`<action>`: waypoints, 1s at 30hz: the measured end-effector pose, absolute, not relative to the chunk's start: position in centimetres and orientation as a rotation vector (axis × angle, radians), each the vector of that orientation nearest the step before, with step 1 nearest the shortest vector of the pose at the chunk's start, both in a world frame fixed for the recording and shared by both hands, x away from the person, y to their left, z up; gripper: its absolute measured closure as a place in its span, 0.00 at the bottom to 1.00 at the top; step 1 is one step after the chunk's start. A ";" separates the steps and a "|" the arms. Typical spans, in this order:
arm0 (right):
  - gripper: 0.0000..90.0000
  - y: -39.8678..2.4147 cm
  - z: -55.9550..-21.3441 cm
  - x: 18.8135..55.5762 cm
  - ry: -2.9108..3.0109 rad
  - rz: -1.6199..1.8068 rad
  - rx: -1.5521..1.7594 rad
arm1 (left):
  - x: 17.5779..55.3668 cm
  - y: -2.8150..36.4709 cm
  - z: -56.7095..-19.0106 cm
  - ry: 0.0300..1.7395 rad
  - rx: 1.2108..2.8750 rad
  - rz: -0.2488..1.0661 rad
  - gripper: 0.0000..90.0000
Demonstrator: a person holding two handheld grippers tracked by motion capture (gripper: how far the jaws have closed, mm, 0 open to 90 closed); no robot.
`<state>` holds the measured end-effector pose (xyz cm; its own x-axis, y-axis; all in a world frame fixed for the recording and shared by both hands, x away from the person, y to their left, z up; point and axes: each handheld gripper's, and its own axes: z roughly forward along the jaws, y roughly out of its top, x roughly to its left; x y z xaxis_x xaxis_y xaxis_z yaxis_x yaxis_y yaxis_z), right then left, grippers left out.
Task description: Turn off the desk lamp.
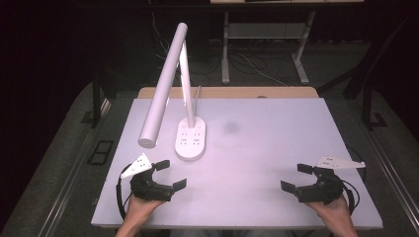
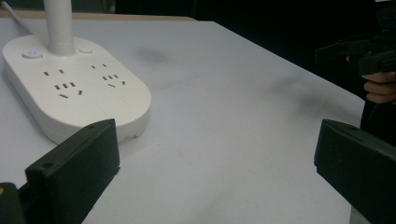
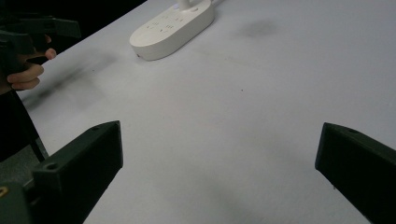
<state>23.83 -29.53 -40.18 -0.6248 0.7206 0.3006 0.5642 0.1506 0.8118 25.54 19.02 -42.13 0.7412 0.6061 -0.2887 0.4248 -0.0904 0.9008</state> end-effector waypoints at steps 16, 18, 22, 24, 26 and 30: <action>0.01 -28.7 -38.7 24.8 2.286 1.449 1.234 | 25.6 19.1 -42.2 0.831 1.714 0.181 0.00; 0.01 -28.6 -38.5 24.9 2.291 1.447 1.233 | 25.6 19.1 -42.2 0.831 1.715 0.182 0.00; 0.01 -27.9 -37.9 25.6 2.326 1.437 1.199 | 25.6 19.2 -42.2 0.834 1.714 0.184 0.00; 0.01 -27.6 -37.6 25.8 2.333 1.429 1.186 | 25.6 19.2 -42.2 0.833 1.712 0.185 0.00; 0.01 -27.5 -37.4 26.0 2.329 1.430 1.173 | 25.6 19.2 -42.2 0.834 1.713 0.185 0.00; 0.01 -27.1 -36.9 26.5 2.342 1.424 1.165 | 25.5 19.2 -42.2 0.833 1.714 0.185 0.00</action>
